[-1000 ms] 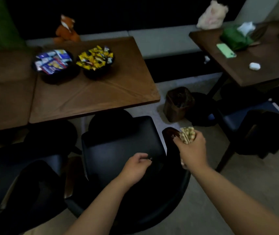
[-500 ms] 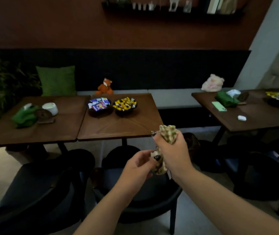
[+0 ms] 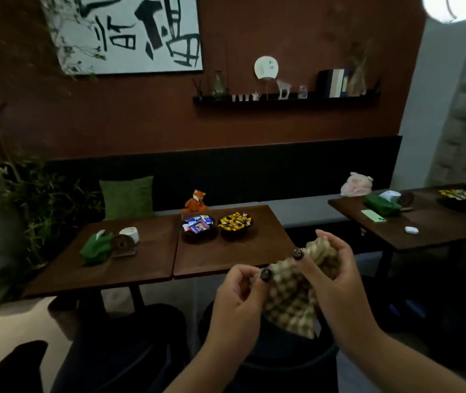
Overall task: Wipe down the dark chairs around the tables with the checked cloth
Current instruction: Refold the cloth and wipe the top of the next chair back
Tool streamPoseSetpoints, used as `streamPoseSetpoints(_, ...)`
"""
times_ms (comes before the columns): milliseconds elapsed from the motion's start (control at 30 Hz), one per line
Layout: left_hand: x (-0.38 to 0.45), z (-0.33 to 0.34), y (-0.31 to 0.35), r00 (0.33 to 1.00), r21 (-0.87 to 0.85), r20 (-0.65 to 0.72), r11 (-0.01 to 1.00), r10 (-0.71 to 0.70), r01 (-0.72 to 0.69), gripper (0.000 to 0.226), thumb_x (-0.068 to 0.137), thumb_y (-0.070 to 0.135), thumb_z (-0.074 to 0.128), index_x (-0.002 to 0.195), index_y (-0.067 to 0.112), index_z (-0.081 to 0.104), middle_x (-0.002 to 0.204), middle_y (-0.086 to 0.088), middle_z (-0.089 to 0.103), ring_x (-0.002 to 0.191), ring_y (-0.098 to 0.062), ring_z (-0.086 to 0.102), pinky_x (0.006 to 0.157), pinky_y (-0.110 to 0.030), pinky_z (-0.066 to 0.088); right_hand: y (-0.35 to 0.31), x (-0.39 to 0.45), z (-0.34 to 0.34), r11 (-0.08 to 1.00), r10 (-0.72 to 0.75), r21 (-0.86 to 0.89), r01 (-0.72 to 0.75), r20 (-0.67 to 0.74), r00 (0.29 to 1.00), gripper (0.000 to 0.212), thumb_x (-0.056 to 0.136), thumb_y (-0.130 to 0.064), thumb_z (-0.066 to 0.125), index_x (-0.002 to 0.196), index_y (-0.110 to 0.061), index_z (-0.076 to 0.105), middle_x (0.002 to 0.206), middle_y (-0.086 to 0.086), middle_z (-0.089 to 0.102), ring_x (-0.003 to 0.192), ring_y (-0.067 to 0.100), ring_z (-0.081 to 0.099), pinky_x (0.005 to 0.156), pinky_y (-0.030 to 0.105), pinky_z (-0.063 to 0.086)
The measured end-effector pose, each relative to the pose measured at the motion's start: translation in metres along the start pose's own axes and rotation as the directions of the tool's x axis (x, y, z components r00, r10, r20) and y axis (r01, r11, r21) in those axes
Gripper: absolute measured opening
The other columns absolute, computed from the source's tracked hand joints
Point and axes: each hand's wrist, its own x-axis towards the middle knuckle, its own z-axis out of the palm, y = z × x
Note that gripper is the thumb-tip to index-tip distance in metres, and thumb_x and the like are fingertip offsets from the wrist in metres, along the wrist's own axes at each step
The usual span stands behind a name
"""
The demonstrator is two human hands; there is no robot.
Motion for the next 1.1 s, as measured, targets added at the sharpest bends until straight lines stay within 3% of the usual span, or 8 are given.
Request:
streamPoseSetpoints(100,-0.026,-0.033,0.018,0.998,0.014,-0.046,0.999,0.031,-0.03,0.029,0.084,0.043,0.06,0.092,0.015,0.061,0.088,-0.018,0.067,0.076,-0.019,0.059,0.07,-0.037,0.05,-0.001,-0.036,0.019,0.998,0.057,-0.012,-0.058,-0.019,0.998,0.058,0.059,-0.04,0.074,0.114,-0.028,0.056,0.106,-0.006,0.068,0.095,0.006,0.066,0.084,0.03,0.054)
streamPoseSetpoints(200,-0.05,-0.061,0.031,0.994,0.024,-0.097,0.999,0.043,-0.041,0.013,0.093,0.026,0.058,0.095,0.014,0.06,0.087,-0.011,0.069,0.074,-0.011,0.063,0.065,-0.024,0.053,-0.003,-0.074,0.037,0.996,0.074,-0.048,-0.076,-0.04,0.996,0.043,0.071,-0.027,0.076,0.11,-0.028,0.057,0.107,-0.003,0.068,0.097,0.012,0.066,0.082,0.033,0.056)
streamPoseSetpoints(367,-0.083,-0.097,0.056,0.985,0.007,-0.166,0.999,0.048,-0.047,0.01,0.092,0.026,0.06,0.097,0.017,0.062,0.092,-0.005,0.07,0.082,-0.012,0.065,0.065,-0.021,0.05,-0.021,-0.12,0.054,0.992,0.055,-0.112,-0.05,0.04,0.998,0.021,0.08,-0.02,0.073,0.102,-0.021,0.069,0.096,-0.001,0.073,0.094,0.017,0.069,0.085,0.046,0.056)
streamPoseSetpoints(567,-0.115,-0.122,0.078,0.993,-0.033,-0.005,0.992,0.119,-0.119,0.025,0.082,0.034,0.064,0.107,0.03,0.065,0.105,-0.003,0.071,0.097,-0.016,0.068,0.078,-0.028,0.055,-0.047,-0.136,0.07,0.968,-0.107,-0.215,0.128,0.106,0.989,0.007,0.086,-0.019,0.067,0.089,-0.024,0.073,0.088,-0.005,0.073,0.088,0.011,0.068,0.08,0.033,0.056)
streamPoseSetpoints(667,-0.126,-0.129,0.079,0.976,0.027,0.093,0.979,0.198,-0.202,0.027,0.081,0.017,0.072,0.106,0.026,0.071,0.107,-0.002,0.071,0.1,-0.015,0.068,0.078,-0.024,0.055,-0.054,-0.133,0.075,0.952,-0.148,-0.244,0.183,0.157,0.976,0.012,0.088,-0.021,0.065,0.084,-0.03,0.071,0.084,-0.01,0.073,0.083,0.004,0.067,0.073,0.02,0.053)
streamPoseSetpoints(733,-0.133,-0.13,0.079,0.974,0.115,0.06,0.968,0.218,-0.224,0.024,0.08,0.009,0.074,0.098,0.025,0.073,0.103,0.001,0.072,0.096,-0.011,0.068,0.074,-0.02,0.053,-0.058,-0.133,0.077,0.929,-0.197,-0.278,0.243,0.182,0.963,0.011,0.088,-0.019,0.065,0.087,-0.029,0.07,0.086,-0.007,0.071,0.086,0.005,0.065,0.074,0.017,0.05)
streamPoseSetpoints(933,-0.149,-0.13,0.089,0.979,0.218,-0.111,0.965,0.172,-0.145,0.005,0.079,0.027,0.075,0.077,0.022,0.073,0.081,0.004,0.071,0.075,-0.002,0.064,0.064,-0.015,0.048,-0.065,-0.142,0.076,0.783,-0.435,-0.378,0.494,0.235,0.869,0.011,0.087,-0.015,0.066,0.088,-0.026,0.069,0.082,-0.011,0.064,0.079,0.002,0.061,0.068,0.01,0.048)
streamPoseSetpoints(1100,-0.161,-0.136,0.103,0.963,0.349,-0.139,0.921,0.232,-0.172,0.011,0.085,0.028,0.069,0.078,0.02,0.069,0.088,0.007,0.068,0.081,0.0,0.063,0.071,-0.017,0.051,-0.078,-0.145,0.084,0.804,-0.377,-0.384,0.454,0.261,0.889,0.005,0.087,-0.02,0.067,0.085,-0.024,0.07,0.076,-0.016,0.067,0.075,-0.002,0.063,0.064,0.009,0.048)
